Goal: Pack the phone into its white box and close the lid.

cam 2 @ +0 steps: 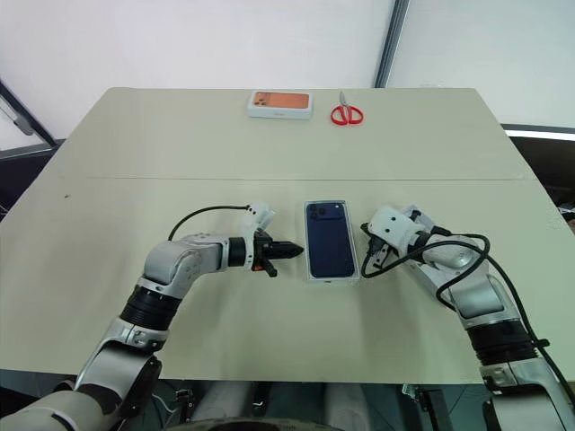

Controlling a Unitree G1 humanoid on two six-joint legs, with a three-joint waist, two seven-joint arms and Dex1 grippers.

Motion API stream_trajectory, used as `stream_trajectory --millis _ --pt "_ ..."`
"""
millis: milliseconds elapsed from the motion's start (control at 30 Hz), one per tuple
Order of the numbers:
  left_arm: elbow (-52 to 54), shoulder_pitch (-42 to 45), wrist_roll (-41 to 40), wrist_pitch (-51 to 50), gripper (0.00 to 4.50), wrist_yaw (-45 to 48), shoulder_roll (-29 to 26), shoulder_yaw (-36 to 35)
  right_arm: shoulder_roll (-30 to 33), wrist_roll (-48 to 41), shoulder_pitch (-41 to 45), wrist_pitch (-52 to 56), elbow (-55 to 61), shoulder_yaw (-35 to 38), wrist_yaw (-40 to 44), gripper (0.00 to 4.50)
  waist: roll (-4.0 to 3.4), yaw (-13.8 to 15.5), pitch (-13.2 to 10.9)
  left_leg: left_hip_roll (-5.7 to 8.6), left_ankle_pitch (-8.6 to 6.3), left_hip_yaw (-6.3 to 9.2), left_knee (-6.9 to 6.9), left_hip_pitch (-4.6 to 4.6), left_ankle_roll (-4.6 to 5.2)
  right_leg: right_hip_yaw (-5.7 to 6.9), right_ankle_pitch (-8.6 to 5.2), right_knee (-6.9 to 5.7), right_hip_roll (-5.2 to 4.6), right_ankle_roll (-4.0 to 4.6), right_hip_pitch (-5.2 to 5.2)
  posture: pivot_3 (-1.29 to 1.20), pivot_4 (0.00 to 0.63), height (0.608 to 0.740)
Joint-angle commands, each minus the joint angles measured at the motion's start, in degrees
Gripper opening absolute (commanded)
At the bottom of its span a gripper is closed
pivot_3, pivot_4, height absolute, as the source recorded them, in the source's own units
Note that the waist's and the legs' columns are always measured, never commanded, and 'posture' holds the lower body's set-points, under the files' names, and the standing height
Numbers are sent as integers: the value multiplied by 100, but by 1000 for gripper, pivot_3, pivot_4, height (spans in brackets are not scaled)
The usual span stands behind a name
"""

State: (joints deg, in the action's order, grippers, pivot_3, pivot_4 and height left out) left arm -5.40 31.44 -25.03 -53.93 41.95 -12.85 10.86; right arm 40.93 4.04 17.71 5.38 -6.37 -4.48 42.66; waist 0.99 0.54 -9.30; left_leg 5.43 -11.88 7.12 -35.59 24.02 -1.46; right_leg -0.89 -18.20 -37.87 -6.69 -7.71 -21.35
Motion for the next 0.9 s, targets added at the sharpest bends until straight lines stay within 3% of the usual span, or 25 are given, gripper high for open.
stream_trajectory --millis 33,300,533,900 --pt "47 61 -22 137 41 -47 37 -114 -15 186 206 -28 -219 71 -293 34 0 4 0 0 0 0 0 0 0 0 0 0 0 0 0 0 150 740" --pt "-140 200 14 272 41 -87 99 -177 -111 462 448 65 -442 80 -732 34 -1 -2 -1 0 1 0 2 1 -2 -1 0 -1 0 0 -4 0 150 740" --pt "-868 553 206 736 41 -87 271 -165 -58 -543 0 628 532 160 391 34 -2 10 -3 0 2 2 3 3 -2 2 0 -1 2 0 -4 0 150 740" --pt "-1907 1072 514 1365 41 115 715 -20 -78 -638 -224 963 1005 218 453 34 -1 5 -3 1 1 2 2 3 -2 2 0 -2 1 -1 -5 0 150 740"
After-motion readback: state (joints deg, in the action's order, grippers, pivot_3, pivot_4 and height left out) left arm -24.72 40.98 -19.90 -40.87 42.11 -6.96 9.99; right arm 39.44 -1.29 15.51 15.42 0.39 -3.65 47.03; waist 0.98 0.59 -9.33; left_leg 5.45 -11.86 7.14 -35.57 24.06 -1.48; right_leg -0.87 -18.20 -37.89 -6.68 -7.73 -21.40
